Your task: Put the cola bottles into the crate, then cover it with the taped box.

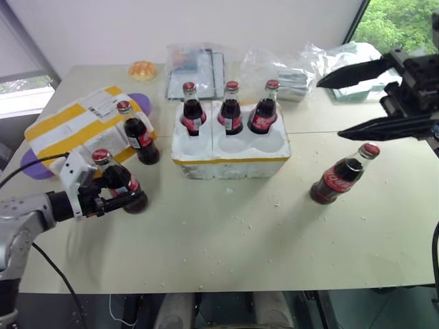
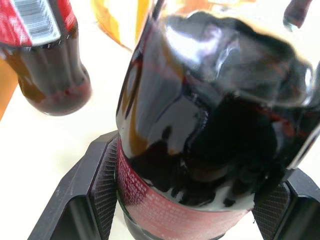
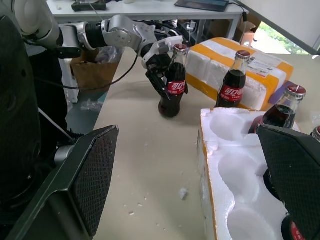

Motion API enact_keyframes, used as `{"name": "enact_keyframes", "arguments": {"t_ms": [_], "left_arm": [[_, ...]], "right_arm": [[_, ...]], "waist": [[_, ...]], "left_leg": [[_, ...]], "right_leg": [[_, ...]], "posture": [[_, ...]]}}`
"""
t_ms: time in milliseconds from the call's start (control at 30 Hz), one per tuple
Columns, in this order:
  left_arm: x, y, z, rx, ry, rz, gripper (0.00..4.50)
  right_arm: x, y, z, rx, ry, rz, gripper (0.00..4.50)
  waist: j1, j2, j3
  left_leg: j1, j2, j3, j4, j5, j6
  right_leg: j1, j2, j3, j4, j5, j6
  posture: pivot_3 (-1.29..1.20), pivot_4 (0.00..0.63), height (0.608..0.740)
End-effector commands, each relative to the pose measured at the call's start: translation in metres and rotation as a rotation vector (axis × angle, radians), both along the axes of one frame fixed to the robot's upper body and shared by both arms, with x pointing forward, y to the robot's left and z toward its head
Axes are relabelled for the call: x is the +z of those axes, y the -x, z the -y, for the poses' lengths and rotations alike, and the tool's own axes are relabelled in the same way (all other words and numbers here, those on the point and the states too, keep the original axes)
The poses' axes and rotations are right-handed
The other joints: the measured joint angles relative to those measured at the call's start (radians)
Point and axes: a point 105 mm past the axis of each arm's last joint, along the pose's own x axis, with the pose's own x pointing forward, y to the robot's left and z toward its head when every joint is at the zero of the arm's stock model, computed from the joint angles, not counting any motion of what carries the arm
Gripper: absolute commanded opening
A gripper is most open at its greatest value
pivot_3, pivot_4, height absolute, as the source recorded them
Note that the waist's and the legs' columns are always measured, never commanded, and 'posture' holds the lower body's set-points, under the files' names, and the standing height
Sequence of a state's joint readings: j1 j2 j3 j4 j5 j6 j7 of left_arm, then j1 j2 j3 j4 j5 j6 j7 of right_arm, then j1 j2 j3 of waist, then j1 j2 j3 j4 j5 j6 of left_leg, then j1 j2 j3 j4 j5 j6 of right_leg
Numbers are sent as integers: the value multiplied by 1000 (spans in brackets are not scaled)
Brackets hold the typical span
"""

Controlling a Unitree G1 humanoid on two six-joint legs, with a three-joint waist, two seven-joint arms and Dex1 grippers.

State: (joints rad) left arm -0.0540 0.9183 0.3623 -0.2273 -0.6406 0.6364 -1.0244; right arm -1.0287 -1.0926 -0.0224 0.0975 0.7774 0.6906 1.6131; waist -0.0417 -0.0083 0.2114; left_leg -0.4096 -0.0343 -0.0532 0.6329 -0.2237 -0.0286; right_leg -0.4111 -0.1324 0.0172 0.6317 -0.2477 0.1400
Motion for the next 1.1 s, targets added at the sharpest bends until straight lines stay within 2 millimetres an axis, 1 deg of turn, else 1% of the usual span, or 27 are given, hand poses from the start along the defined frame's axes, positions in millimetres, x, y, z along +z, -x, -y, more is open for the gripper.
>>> {"name": "enact_keyframes", "arguments": {"t_ms": [33,167,233,367,467,567,667,800,933,1000,1100], "left_arm": [[49,6,4,-63,-19,126,2841],[80,13,13,-135,-23,152,2841],[99,15,23,-187,0,181,2841],[127,13,43,-258,66,232,2841],[142,7,64,-304,70,284,2841],[141,-17,83,-259,-8,332,2841],[140,-32,109,-259,16,327,2841],[138,-44,143,-298,57,319,2841],[140,-56,169,-320,102,313,2841],[142,-61,178,-323,124,306,2841],[134,-69,190,-331,111,284,2841]], "right_arm": [[11,4,3,-4,-26,57,4500],[8,2,4,-12,-43,49,4500],[7,0,5,-23,-50,48,4500],[5,-4,8,-49,-67,39,4500],[5,-8,10,-77,-72,38,4500],[7,-8,10,-92,-89,37,4500],[6,-9,11,-118,-100,41,4500],[2,-13,12,-159,-105,49,4500],[-2,-15,16,-193,-84,53,4500],[-4,-17,20,-214,-71,59,4500],[-10,-21,26,-252,-55,61,4500]], "waist": [[1,0,0],[1,-1,0],[2,-1,0],[2,-2,1],[1,-2,1],[3,-2,1],[4,-3,2],[1,-5,3],[0,-5,3],[1,-5,3],[-1,-5,3]], "left_leg": [[0,0,0,0,0,0],[0,0,0,0,0,0],[0,0,0,0,0,0],[-1,-1,0,0,0,0],[-1,-1,-1,0,0,0],[0,-1,-1,1,0,0],[0,-1,-2,1,1,-1],[-2,-2,-2,2,1,-1],[-2,-2,-2,1,1,-1],[-3,-2,-3,1,1,-1],[-3,-2,-2,1,1,-1]], "right_leg": [[0,0,0,0,0,0],[0,0,0,0,0,0],[0,0,0,0,0,0],[0,0,0,0,0,0],[0,1,0,1,1,2],[1,1,0,1,2,3],[2,1,0,1,2,4],[1,1,0,0,2,5],[0,1,0,0,3,5],[-1,1,0,0,3,5],[0,0,0,0,3,5]], "posture": [[0,150,737],[0,150,737],[0,150,737],[0,150,737],[0,150,737],[0,150,737],[0,150,737],[0,150,737],[0,150,737],[0,150,737],[0,150,737]]}}
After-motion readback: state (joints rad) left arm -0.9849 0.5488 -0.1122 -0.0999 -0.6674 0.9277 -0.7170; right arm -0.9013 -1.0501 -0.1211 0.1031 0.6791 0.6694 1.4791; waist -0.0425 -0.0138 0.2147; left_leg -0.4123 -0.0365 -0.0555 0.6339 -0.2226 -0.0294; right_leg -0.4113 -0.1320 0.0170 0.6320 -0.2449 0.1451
